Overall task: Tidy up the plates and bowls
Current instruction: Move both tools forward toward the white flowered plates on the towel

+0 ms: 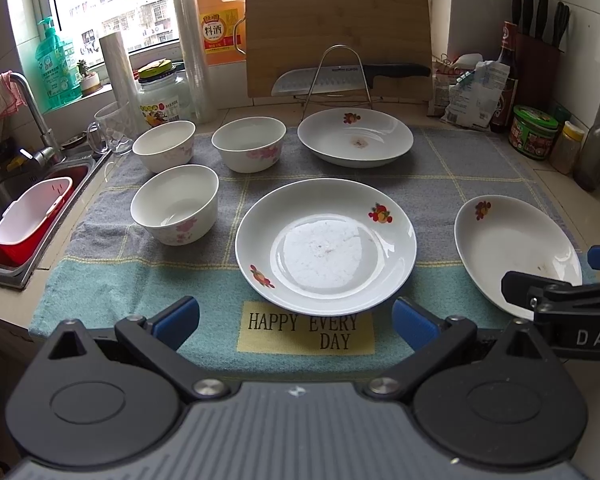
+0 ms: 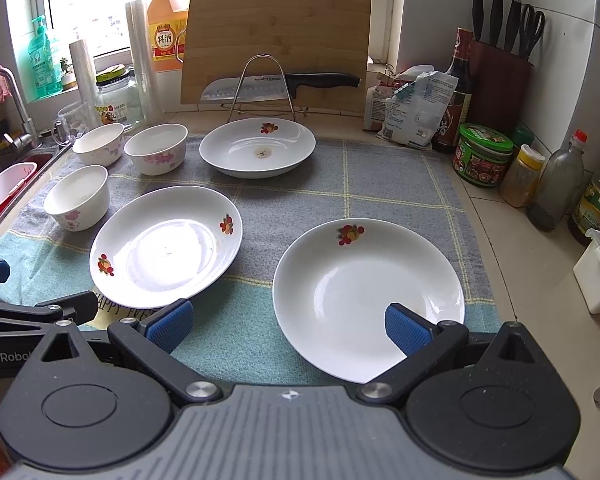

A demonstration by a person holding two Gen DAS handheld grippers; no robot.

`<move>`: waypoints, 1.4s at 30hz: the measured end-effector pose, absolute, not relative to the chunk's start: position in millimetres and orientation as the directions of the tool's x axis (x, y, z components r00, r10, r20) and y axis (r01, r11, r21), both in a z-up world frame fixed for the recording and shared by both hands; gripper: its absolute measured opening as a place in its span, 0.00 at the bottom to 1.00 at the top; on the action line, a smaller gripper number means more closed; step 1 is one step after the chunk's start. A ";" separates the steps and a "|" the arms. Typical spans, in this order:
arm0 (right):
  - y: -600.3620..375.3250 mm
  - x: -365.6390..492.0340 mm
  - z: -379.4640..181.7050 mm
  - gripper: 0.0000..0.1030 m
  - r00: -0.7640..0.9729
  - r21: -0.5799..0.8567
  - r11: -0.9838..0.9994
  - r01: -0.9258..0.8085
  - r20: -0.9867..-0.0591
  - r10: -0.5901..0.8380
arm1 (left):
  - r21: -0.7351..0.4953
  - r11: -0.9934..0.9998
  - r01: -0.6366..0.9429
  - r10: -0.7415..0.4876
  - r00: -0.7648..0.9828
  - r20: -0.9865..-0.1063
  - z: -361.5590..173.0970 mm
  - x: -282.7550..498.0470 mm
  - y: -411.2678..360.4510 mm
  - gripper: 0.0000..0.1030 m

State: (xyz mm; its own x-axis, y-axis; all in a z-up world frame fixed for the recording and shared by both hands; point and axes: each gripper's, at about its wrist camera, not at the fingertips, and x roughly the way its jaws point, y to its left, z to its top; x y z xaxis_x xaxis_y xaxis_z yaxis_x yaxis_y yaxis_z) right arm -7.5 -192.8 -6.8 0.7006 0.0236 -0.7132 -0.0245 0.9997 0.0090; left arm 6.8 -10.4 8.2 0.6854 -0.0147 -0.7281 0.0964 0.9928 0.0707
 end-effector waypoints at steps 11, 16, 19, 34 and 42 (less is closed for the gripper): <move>-196.2 -8.7 -6.4 1.00 0.705 0.011 1.000 -0.024 -0.709 0.025 | 0.072 0.993 0.097 -0.015 0.687 -0.726 9.8 5.8 -14.8 0.99; -199.8 -10.3 -5.7 1.00 0.708 0.010 1.000 -0.024 -0.706 0.025 | 0.071 0.992 0.101 -0.018 0.687 -0.726 10.6 4.1 -19.0 0.99; -201.5 -11.3 -4.9 1.00 0.710 0.009 1.000 -0.028 -0.704 0.026 | 0.072 0.992 0.103 -0.019 0.689 -0.725 11.3 2.8 -21.5 0.99; -215.9 -23.4 1.3 1.00 0.741 0.007 0.997 -0.077 -0.668 0.062 | 0.042 0.989 0.141 -0.073 0.712 -0.698 16.8 -0.3 -32.7 0.99; -230.5 -34.2 -0.2 1.00 0.775 0.007 0.992 -0.127 -0.623 0.104 | 0.048 0.980 0.193 -0.113 0.739 -0.664 17.7 2.7 -44.2 0.99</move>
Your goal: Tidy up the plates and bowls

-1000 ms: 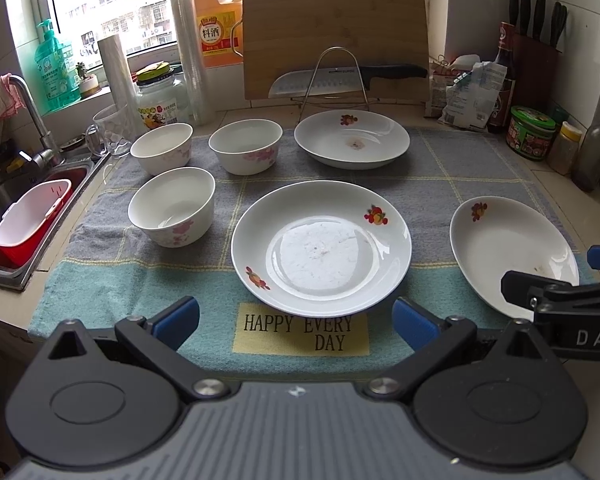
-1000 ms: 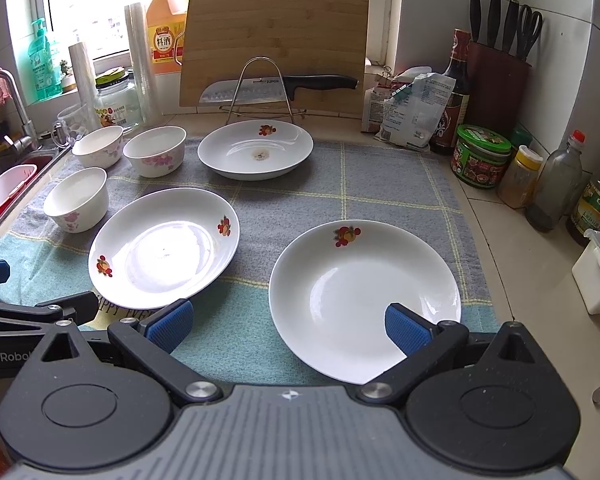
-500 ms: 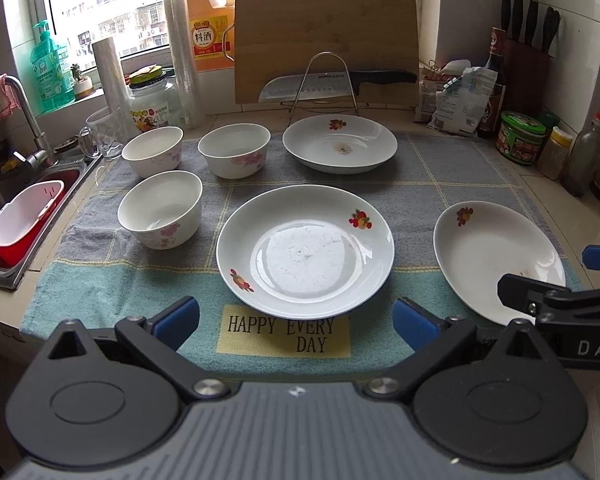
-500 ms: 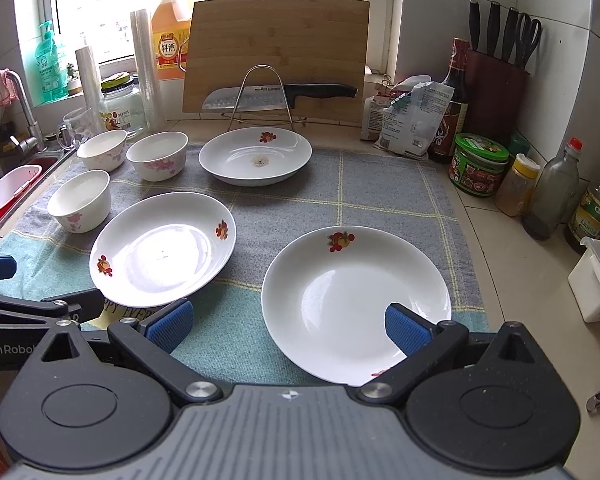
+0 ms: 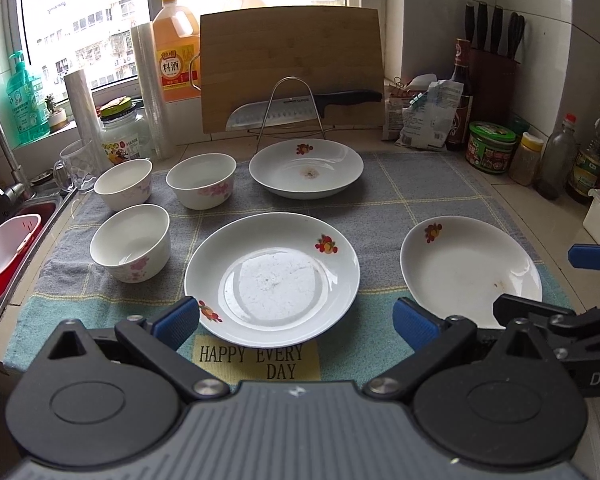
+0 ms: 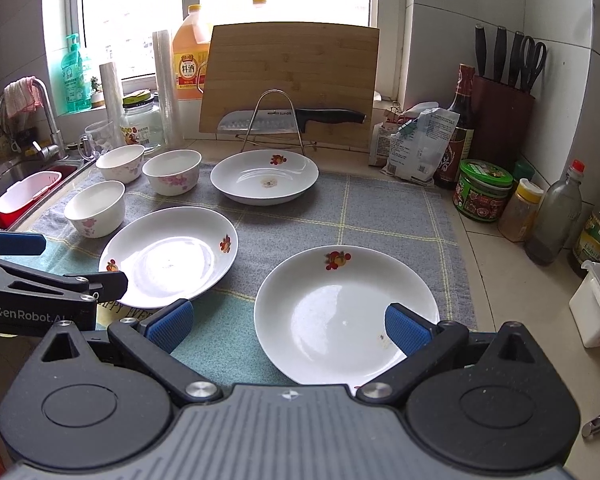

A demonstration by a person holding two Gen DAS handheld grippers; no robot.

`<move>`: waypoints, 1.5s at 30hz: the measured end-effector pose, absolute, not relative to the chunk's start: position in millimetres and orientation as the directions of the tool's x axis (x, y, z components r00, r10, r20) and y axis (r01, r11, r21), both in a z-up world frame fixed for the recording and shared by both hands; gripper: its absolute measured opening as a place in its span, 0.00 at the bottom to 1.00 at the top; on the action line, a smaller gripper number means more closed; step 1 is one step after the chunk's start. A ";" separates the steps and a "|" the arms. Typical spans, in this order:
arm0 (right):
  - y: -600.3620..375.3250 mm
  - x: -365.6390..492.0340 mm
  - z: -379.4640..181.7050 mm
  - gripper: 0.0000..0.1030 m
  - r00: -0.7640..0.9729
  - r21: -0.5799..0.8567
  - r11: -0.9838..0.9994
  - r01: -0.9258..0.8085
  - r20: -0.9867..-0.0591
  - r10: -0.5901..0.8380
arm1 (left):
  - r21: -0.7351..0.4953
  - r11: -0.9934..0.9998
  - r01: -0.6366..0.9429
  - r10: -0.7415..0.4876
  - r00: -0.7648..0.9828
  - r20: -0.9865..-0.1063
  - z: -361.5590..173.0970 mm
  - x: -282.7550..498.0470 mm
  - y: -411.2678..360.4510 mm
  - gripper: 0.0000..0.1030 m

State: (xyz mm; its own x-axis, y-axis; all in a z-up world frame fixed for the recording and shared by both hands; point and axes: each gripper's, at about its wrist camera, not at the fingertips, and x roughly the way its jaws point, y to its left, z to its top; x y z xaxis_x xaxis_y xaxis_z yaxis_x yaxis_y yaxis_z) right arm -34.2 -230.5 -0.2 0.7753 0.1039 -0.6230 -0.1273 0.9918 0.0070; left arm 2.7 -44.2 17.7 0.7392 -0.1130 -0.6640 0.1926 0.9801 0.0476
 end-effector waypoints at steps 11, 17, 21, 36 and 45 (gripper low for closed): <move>-253.1 -39.0 -22.4 1.00 0.771 0.000 0.989 -0.149 -0.626 0.116 | 0.015 0.962 0.273 -0.197 0.729 -0.655 10.3 19.9 -55.2 0.99; -267.4 -39.8 -42.7 1.00 0.751 0.012 0.994 -0.111 -0.654 0.091 | 0.013 0.946 0.323 -0.235 0.716 -0.657 8.5 32.8 -66.0 0.99; -272.4 -37.9 -58.7 1.00 0.733 0.019 0.995 -0.094 -0.675 0.083 | 0.019 0.936 0.351 -0.251 0.705 -0.663 6.8 41.7 -72.4 0.99; -274.3 -2.3 -109.5 1.00 0.678 0.010 0.998 -0.055 -0.734 0.044 | 0.004 0.906 0.422 -0.301 0.654 -0.694 -2.8 84.8 -77.8 0.99; -271.9 5.4 -118.2 1.00 0.708 -0.013 0.997 -0.076 -0.705 0.044 | -0.008 0.852 0.524 -0.367 0.586 -0.723 -11.4 111.8 -97.7 0.99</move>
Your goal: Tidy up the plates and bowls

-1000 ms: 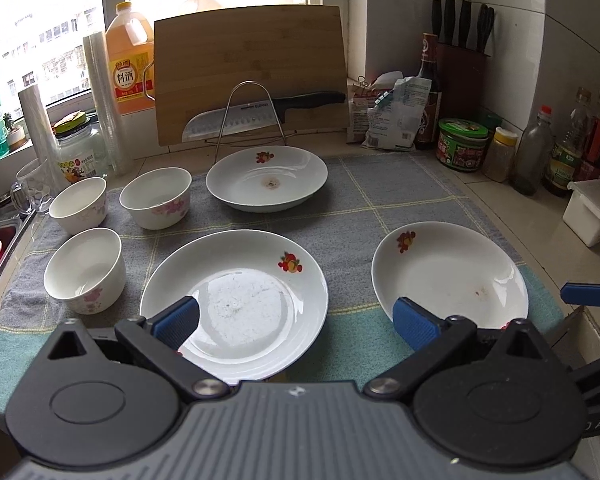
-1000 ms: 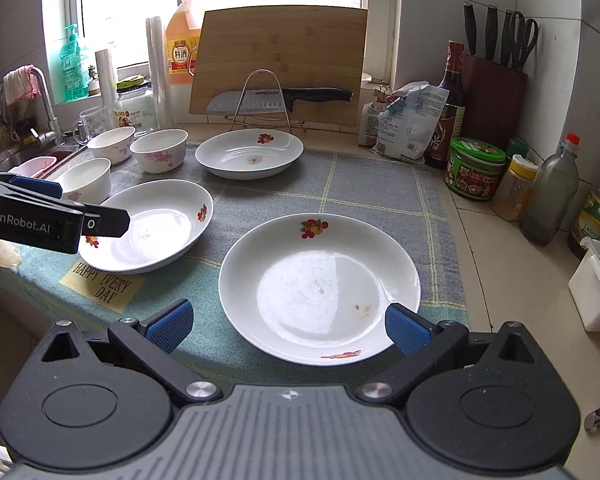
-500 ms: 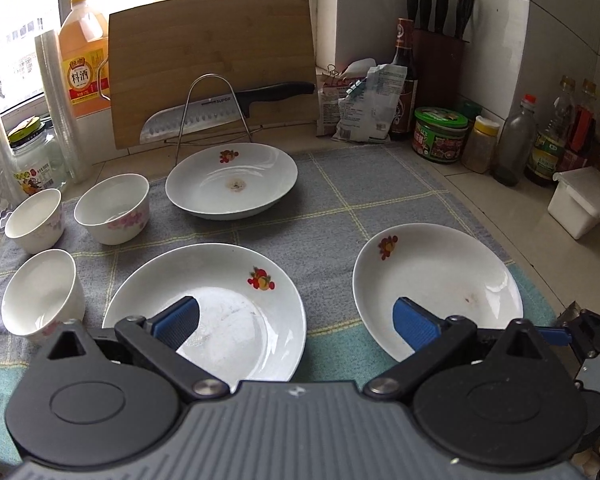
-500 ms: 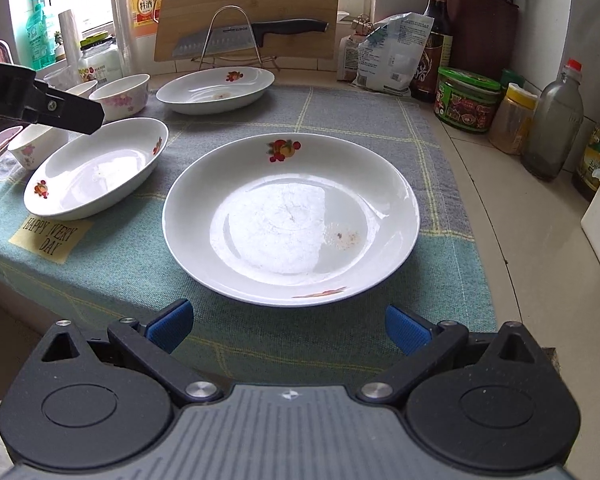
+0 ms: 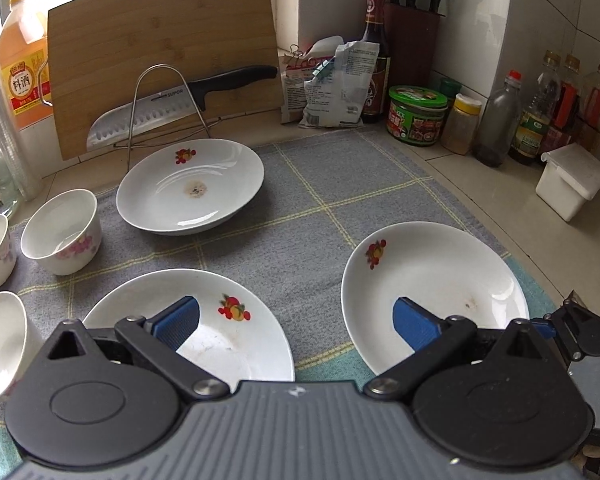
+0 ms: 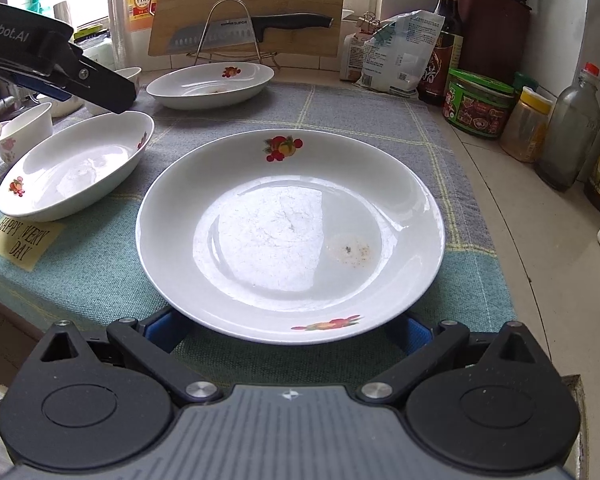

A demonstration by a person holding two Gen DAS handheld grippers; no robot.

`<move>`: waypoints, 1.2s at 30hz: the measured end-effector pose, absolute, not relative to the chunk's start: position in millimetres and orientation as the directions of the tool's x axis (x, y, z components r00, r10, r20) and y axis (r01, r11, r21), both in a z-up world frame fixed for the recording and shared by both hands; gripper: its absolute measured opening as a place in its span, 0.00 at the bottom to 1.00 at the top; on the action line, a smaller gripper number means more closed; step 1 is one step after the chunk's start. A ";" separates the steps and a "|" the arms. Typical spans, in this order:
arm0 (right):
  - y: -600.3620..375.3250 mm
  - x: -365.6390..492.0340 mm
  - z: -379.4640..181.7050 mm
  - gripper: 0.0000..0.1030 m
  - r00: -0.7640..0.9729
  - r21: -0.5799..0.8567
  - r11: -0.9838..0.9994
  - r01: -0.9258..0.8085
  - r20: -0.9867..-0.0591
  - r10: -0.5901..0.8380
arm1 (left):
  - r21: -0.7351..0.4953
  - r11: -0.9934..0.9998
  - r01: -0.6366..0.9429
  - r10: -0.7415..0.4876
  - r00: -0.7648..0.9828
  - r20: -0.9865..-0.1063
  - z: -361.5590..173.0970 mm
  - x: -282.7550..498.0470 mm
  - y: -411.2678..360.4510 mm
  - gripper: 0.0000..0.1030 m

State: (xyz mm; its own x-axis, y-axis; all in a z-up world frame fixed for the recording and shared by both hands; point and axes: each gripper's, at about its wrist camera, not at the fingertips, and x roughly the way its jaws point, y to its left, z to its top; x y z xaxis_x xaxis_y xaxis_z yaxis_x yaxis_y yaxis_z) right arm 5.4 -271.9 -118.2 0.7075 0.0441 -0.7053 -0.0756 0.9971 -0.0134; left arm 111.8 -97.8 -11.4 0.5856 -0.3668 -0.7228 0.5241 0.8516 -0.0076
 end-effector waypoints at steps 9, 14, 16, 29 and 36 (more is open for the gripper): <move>-274.3 -2.7 -122.2 1.00 0.748 -0.011 0.996 -0.088 -0.661 0.059 | -0.098 0.726 0.680 -0.501 0.427 -0.753 -19.2 144.0 -131.3 0.99; -275.4 -2.1 -122.2 1.00 0.751 -0.009 0.996 -0.091 -0.658 0.063 | -0.073 0.638 0.767 -0.523 0.362 -0.772 -24.1 153.8 -154.7 0.99; -275.0 -3.1 -122.9 1.00 0.756 -0.009 0.996 -0.087 -0.652 0.060 | -0.079 0.595 0.800 -0.538 0.323 -0.779 -27.9 158.9 -162.4 0.99; -270.6 -3.1 -122.8 1.00 0.754 -0.012 0.999 -0.034 -0.657 0.018 | -0.205 0.395 0.896 -0.537 0.044 -0.842 -58.5 192.9 -190.7 0.88; -272.6 0.2 -121.2 1.00 0.740 -0.013 0.998 -0.056 -0.672 0.033 | -0.222 0.361 0.906 -0.505 -0.010 -0.863 -63.5 201.4 -201.8 0.84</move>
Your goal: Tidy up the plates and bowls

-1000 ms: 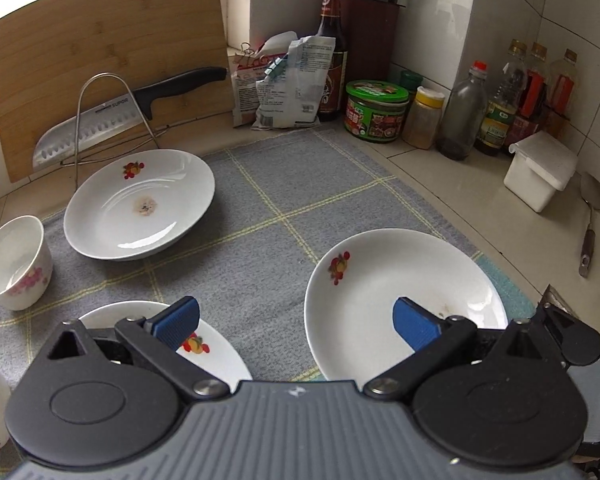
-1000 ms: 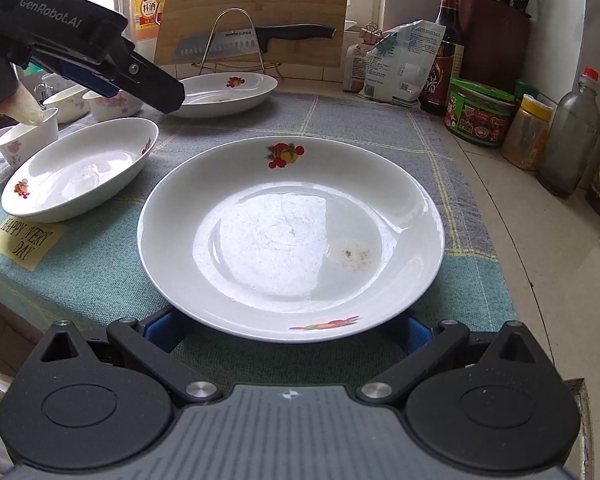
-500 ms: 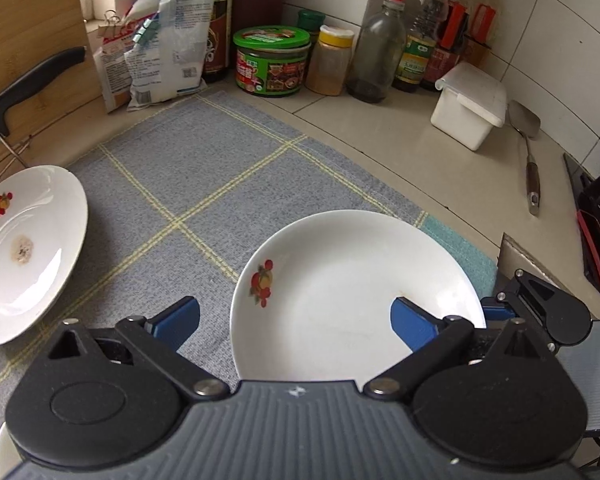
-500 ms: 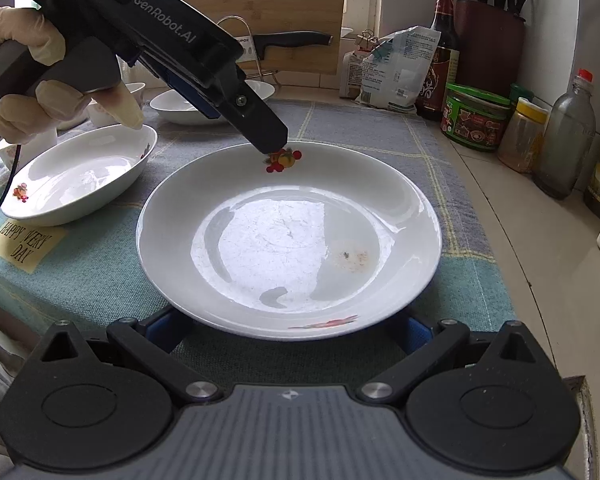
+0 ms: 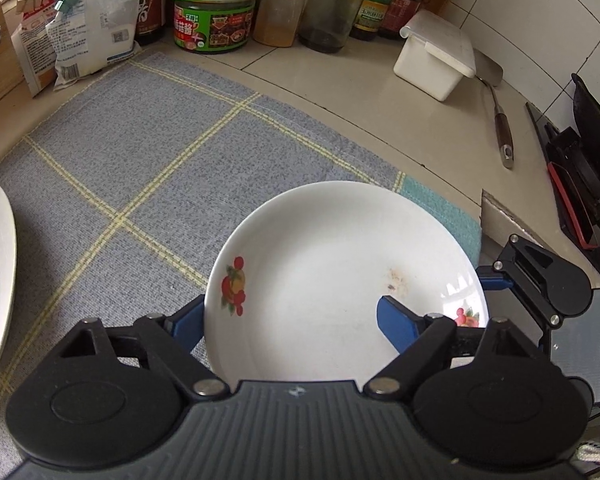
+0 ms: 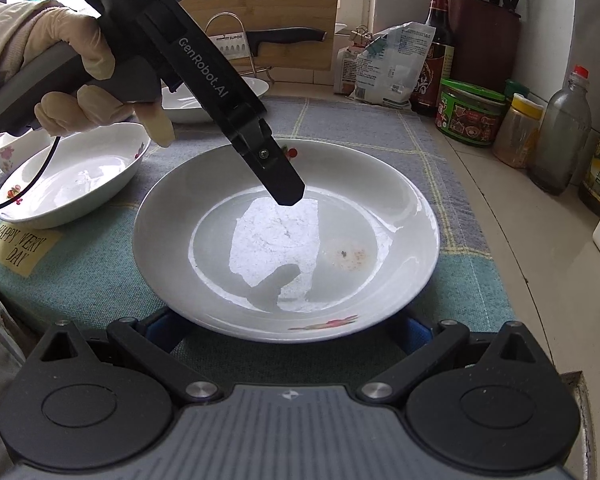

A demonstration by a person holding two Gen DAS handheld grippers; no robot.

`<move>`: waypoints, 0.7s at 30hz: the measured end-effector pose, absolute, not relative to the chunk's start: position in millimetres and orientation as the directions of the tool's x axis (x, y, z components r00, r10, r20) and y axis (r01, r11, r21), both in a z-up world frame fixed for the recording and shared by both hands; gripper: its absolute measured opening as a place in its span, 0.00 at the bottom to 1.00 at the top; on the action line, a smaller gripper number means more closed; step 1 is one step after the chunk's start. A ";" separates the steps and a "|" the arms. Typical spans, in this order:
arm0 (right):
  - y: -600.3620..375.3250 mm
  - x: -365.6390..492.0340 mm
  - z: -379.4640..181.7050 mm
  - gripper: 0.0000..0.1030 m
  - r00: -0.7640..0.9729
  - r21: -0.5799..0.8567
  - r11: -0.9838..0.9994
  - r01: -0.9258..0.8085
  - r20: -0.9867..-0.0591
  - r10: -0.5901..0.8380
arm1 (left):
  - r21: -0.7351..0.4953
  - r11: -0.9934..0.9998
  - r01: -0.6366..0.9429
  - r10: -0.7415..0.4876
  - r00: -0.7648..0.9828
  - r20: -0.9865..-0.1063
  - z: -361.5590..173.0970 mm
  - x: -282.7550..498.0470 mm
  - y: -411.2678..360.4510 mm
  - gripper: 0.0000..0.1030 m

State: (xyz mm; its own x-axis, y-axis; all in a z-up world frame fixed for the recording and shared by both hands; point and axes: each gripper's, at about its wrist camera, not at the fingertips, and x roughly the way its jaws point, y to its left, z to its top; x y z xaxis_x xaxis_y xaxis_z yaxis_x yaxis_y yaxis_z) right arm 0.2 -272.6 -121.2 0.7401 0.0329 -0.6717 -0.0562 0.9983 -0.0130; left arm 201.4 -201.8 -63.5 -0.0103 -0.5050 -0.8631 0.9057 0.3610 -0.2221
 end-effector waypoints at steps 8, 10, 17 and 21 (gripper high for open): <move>-277.9 5.0 -121.4 1.00 0.731 -0.012 0.993 -0.119 -0.678 0.079 | -0.254 0.347 0.903 -0.476 -0.063 -0.877 -67.0 212.8 -211.2 0.81; -278.2 5.6 -121.2 1.00 0.729 -0.012 0.992 -0.126 -0.679 0.084 | -0.253 0.344 0.904 -0.468 -0.069 -0.881 -68.4 213.7 -213.2 0.80; -280.7 6.8 -119.7 1.00 0.717 -0.012 0.988 -0.151 -0.689 0.101 | -0.255 0.338 0.906 -0.458 -0.078 -0.886 -71.0 215.5 -218.2 0.78; -281.3 8.9 -118.5 1.00 0.706 -0.011 0.988 -0.156 -0.701 0.104 | -0.261 0.333 0.906 -0.462 -0.085 -0.883 -70.1 216.2 -217.3 0.78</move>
State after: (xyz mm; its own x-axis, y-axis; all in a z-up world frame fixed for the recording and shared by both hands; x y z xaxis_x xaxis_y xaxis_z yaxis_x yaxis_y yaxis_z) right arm 8.9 -281.3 -118.5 0.7056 0.1039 -0.7010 -0.1559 0.9877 -0.0106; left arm 216.2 -217.3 -70.1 -0.0849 -0.4615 -0.8831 0.9059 0.3332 -0.2613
